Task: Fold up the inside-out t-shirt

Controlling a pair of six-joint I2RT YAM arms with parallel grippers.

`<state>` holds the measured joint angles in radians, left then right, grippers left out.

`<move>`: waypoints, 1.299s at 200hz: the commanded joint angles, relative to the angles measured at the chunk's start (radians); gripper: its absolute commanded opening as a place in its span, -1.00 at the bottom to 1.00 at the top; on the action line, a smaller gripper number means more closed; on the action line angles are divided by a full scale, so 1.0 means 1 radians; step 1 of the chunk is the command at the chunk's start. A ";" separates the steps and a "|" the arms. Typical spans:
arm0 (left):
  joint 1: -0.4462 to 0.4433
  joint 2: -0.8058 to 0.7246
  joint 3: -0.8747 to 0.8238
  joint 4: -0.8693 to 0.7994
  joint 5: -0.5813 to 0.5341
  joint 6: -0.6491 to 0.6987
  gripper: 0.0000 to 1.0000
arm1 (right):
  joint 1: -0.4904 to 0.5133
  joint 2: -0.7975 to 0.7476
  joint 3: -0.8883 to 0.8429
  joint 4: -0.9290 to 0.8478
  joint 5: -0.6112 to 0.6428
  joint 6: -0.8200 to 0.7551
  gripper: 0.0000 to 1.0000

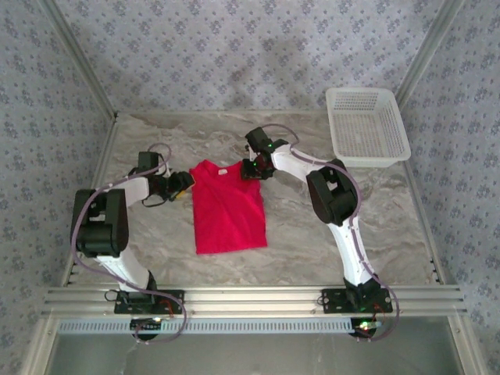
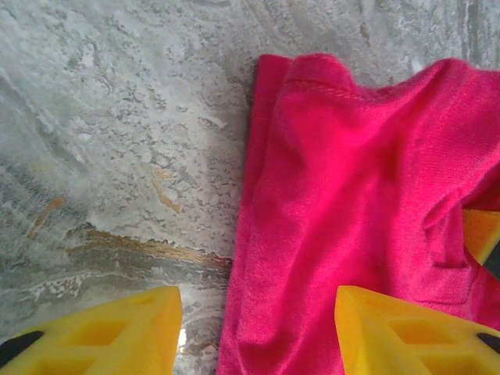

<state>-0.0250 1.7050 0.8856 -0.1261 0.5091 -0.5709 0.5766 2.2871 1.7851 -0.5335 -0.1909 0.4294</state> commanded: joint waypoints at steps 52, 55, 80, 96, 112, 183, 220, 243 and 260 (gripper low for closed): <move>-0.075 0.138 0.110 0.048 0.002 -0.030 0.01 | -0.009 0.014 -0.043 0.003 -0.062 0.011 -0.41; -0.078 0.146 0.115 0.050 0.002 -0.032 0.00 | -0.009 0.013 -0.043 0.004 -0.062 0.010 -0.41; -0.101 0.200 0.141 0.081 0.005 -0.063 -0.19 | -0.007 0.021 -0.043 0.003 -0.055 0.006 -0.41; -0.120 0.229 0.157 0.092 0.011 -0.082 -0.48 | -0.007 0.030 -0.043 0.001 -0.053 0.010 -0.45; -0.137 0.242 0.164 0.100 0.022 -0.095 -0.83 | -0.007 0.038 -0.043 0.001 -0.058 0.017 -0.55; -0.144 0.108 0.154 0.085 0.043 -0.127 -1.00 | -0.024 -0.063 -0.047 0.008 -0.079 0.008 -0.94; -0.148 -0.001 0.174 -0.021 -0.027 -0.120 -1.00 | -0.053 -0.125 -0.065 0.002 -0.072 -0.006 -1.00; -0.165 -0.059 0.186 -0.098 -0.113 -0.084 -1.00 | -0.066 -0.151 -0.082 0.000 -0.067 -0.009 -1.00; -0.179 -0.083 0.195 -0.130 -0.145 -0.068 -1.00 | -0.072 -0.168 -0.091 0.001 -0.064 -0.006 -1.00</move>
<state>-0.1856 1.6718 1.0473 -0.1665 0.4377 -0.6800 0.5179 2.1799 1.7130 -0.5152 -0.2504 0.4366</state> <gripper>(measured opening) 0.042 0.114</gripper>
